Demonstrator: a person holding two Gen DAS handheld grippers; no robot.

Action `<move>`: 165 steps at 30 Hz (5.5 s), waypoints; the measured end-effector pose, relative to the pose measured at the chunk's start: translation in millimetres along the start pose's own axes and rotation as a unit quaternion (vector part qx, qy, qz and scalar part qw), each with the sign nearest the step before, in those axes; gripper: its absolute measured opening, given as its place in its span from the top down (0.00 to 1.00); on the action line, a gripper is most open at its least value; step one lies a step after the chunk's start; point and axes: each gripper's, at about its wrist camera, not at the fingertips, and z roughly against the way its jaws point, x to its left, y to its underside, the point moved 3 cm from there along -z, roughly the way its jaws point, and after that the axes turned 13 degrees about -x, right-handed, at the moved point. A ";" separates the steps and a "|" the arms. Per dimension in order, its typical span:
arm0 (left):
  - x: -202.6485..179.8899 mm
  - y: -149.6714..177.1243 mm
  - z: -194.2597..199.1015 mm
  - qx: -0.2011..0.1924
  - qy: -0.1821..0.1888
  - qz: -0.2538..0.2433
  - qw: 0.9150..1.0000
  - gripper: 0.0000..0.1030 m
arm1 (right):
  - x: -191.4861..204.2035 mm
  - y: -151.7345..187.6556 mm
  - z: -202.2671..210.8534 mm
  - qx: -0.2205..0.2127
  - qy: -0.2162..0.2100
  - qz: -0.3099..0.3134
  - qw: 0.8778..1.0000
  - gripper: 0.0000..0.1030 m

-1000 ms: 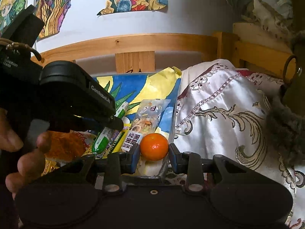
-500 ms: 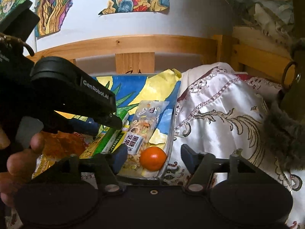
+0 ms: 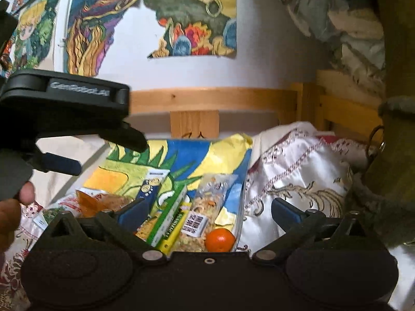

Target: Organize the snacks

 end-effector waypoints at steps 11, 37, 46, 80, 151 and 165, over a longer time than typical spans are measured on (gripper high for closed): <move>45.8 1.4 69.4 -0.032 -0.036 -0.001 0.999 0.01 | 15.0 -13.4 38.6 -0.020 -0.011 -0.005 1.000 0.01; 164.3 67.1 202.3 -0.037 -0.137 0.001 0.990 0.01 | 103.7 10.0 145.0 -0.037 -0.068 -0.002 0.997 0.01; 168.2 101.2 210.1 -0.010 -0.150 -0.020 0.988 0.01 | 116.6 31.7 163.5 0.009 -0.067 0.003 0.998 0.01; 166.0 98.9 181.2 -0.007 -0.108 -0.054 0.993 0.01 | 127.8 54.9 134.3 0.091 -0.071 0.022 0.993 0.01; 171.0 138.3 75.2 0.028 0.002 -0.080 0.996 0.46 | 142.6 99.8 -11.1 0.117 -0.211 0.154 0.958 0.71; 172.2 137.7 76.1 0.023 0.002 -0.073 0.997 0.48 | 144.5 88.9 22.2 0.102 -0.182 0.198 0.958 0.72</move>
